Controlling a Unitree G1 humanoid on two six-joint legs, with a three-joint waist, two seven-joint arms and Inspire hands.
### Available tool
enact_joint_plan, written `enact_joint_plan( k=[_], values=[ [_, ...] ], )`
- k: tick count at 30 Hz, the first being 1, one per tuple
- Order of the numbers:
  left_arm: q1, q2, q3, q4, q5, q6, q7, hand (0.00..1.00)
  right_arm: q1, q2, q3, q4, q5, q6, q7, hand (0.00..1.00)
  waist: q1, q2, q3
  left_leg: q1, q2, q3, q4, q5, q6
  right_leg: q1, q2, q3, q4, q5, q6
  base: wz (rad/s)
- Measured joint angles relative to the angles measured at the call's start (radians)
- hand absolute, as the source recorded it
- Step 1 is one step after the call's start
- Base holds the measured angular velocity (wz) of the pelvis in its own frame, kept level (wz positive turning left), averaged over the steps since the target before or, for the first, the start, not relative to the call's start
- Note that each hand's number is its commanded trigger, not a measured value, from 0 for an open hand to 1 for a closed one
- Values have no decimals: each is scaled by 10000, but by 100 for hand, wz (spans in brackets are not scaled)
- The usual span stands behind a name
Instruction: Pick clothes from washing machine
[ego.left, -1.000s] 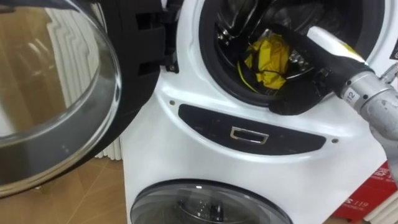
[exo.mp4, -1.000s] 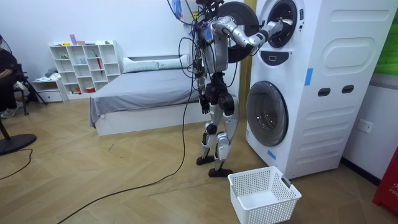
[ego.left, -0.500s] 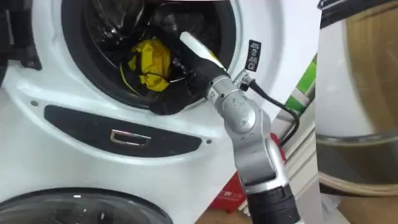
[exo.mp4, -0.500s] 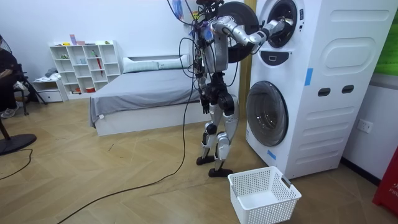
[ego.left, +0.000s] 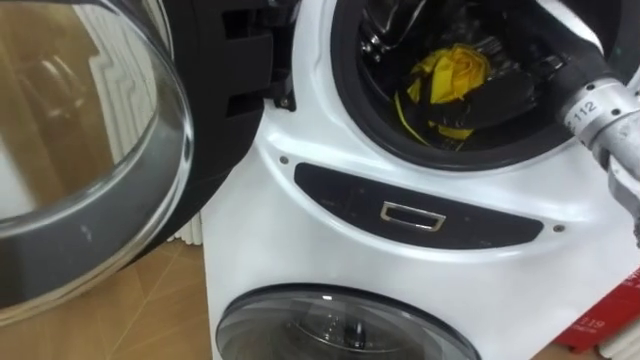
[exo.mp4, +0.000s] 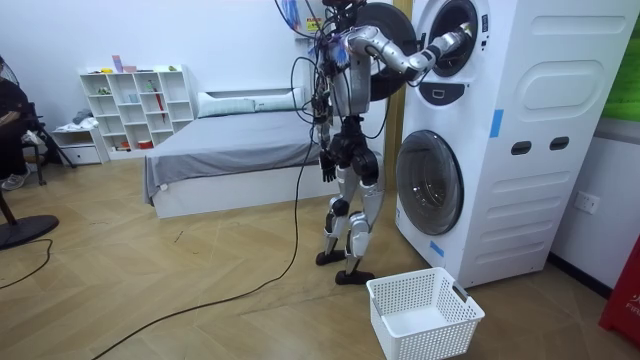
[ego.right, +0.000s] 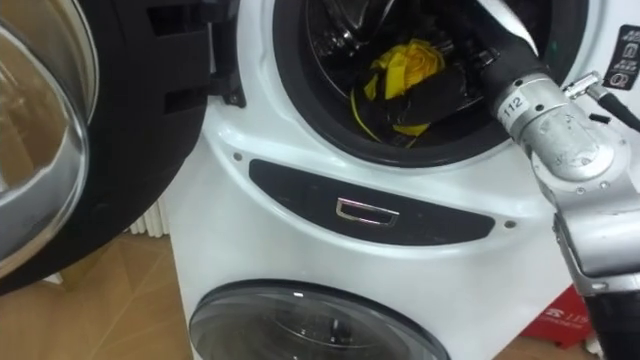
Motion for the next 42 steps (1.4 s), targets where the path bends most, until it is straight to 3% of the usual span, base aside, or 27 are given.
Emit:
enact_joint_plan(
  k=[5,11,19,24,26,30,39,40,41,42],
  values=[
    [-57,-139,1,-38,6,42,177,0,-148,0,0,403,911,-11,-403,0,5,4,-18,11,-6,27,-2,0,1,56,-9,-45,-50,-10,18,3],
    [-19,-194,66,-140,47,326,183,0,-223,0,3,658,817,73,-456,0,33,46,-90,-6,-20,-18,7,-9,14,70,-22,-78,-42,-11,22,2],
    [-133,-256,166,-229,19,722,174,0,-277,1,219,816,-1396,384,-401,0,138,121,-102,-43,-55,-80,-1,-4,58,77,-84,-197,-13,-17,58,4],
    [-212,-239,161,-227,16,879,187,0,-1062,0,738,2212,-1993,463,-204,0,104,92,-122,-65,-80,-196,8,1,66,97,-94,-248,-25,-22,65,4],
    [-243,-206,185,-242,15,899,166,0,-1530,1,879,3083,-2025,664,10,0,115,14,-175,-97,-104,-258,12,9,78,96,-107,-276,-36,-34,85,8],
    [-275,-111,191,-242,28,1083,145,0,-1578,1,937,3537,-2045,739,292,0,116,-102,-225,-91,-139,-302,29,23,103,139,-132,-316,-31,-28,104,3],
    [-357,-106,288,-739,28,1325,50,0,-2167,-2,1023,5182,-2471,892,848,0,249,-204,-163,-118,-253,-525,234,33,168,251,-226,-472,-25,9,186,6],
    [-364,-100,288,-740,33,1347,24,0,-2258,-5,1025,5333,-2473,927,943,56,253,-206,-161,-190,-263,-584,325,21,188,251,-231,-532,-27,14,192,11],
    [-367,-80,288,-741,32,1440,15,0,-2364,-6,1041,5472,-2473,984,1051,63,238,-208,-161,-219,-275,-629,366,20,189,255,-237,-571,-28,23,197,10],
    [-363,-75,288,-741,33,1474,12,0,-2368,-7,1032,5534,-2474,1012,1094,100,231,-208,-161,-219,-277,-630,376,20,189,256,-240,-572,-26,27,196,6]
  ],
)
